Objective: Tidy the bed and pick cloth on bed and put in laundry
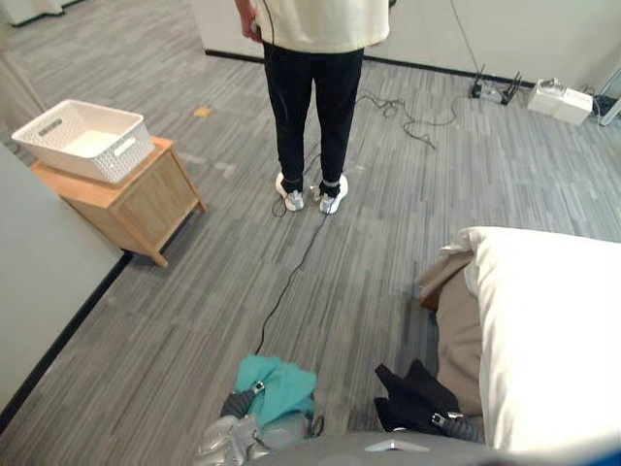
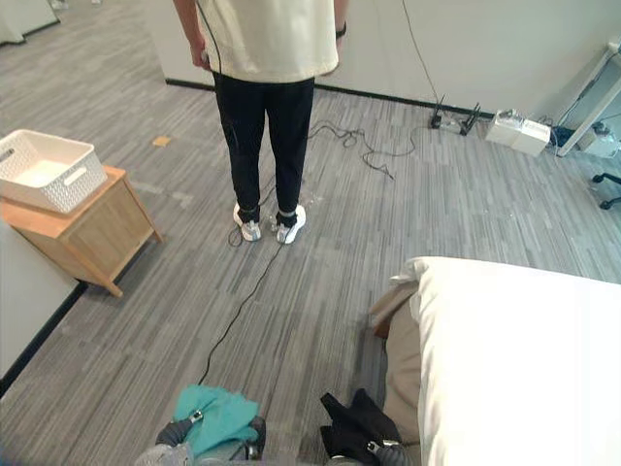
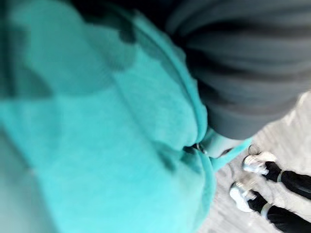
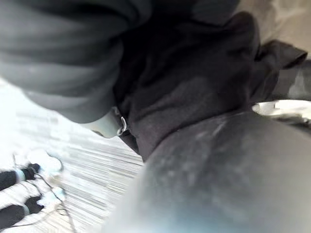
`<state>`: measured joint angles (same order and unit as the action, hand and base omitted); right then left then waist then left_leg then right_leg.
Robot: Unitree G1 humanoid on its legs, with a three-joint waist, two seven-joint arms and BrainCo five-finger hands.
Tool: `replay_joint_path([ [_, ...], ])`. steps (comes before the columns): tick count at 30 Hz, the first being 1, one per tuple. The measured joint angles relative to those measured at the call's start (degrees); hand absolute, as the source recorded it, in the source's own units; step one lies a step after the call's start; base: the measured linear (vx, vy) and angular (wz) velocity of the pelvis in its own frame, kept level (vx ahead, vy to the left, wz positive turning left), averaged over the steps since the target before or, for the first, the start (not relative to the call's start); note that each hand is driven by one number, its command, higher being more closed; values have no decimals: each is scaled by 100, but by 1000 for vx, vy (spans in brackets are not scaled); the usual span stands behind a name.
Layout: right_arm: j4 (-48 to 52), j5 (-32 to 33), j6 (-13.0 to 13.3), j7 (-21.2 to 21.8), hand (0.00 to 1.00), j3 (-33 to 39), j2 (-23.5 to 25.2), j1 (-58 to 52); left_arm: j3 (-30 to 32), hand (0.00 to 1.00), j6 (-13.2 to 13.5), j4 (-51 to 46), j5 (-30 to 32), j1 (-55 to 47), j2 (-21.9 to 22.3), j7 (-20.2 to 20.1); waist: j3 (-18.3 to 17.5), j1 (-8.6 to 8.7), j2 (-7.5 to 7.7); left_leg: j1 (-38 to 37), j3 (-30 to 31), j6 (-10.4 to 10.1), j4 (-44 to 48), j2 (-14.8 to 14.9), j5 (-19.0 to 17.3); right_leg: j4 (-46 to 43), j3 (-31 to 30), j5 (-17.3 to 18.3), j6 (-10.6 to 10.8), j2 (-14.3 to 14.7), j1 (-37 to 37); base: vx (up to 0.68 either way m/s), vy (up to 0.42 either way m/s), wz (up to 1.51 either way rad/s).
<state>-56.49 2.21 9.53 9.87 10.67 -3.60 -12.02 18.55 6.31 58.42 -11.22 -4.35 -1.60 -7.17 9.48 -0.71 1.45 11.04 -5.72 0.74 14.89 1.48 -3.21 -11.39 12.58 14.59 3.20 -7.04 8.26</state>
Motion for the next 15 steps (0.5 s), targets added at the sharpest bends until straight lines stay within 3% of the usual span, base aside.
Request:
replay_joint_path([
  [1, 44, 138, 11, -48, 100, 2, 41, -37, 2, 100, 63, -43, 159, -4, 25, 0, -8, 16, 31, -37, -119, 0, -151, -58, 0, -45, 123, 50, 31, -110, -16, -103, 73, 47],
  [2, 37, 217, 30, -82, 100, 4, 89, -115, -5, 100, 74, -78, 269, -10, 12, 9, -45, 49, 224, -109, -235, 68, -219, -104, 41, -33, 225, 70, 37, -259, -28, -44, 70, 62],
  [3, 44, 248, 93, -108, 100, 16, 105, -134, -1, 100, 69, -96, 318, -2, 2, 38, -42, 80, 232, 21, -386, 168, 190, -65, 6, -99, 355, 78, 70, -357, -56, 38, 73, 59],
  [4, 53, 330, 156, -109, 100, 26, 64, -135, 9, 100, 60, -96, 318, -9, 48, 120, -87, 84, 115, 9, -466, 183, 544, 79, -231, -192, 456, 119, 131, -384, -81, 45, 56, 50],
  [6, 32, 387, 198, -107, 100, 111, 105, -149, 75, 100, 35, -91, 308, -58, 77, 134, -141, 98, 112, -98, -457, 198, 195, -148, -230, -264, 496, 167, 219, -537, -107, 39, 89, 24],
  [7, -185, 313, 347, 99, 100, 191, 276, 56, -258, 100, 64, 18, 298, -341, -10, 108, -490, 134, 122, -1487, -212, -33, -2094, -171, 731, 102, 557, -465, 170, -202, 418, 14, 53, 5],
  [15, -186, 359, 326, 98, 100, 208, 280, 62, -252, 100, 31, 22, 298, -340, -15, 2, -492, 135, 122, -1490, -234, -34, -2096, -192, 730, 105, 549, -443, 133, -207, 418, 0, 0, 0],
])
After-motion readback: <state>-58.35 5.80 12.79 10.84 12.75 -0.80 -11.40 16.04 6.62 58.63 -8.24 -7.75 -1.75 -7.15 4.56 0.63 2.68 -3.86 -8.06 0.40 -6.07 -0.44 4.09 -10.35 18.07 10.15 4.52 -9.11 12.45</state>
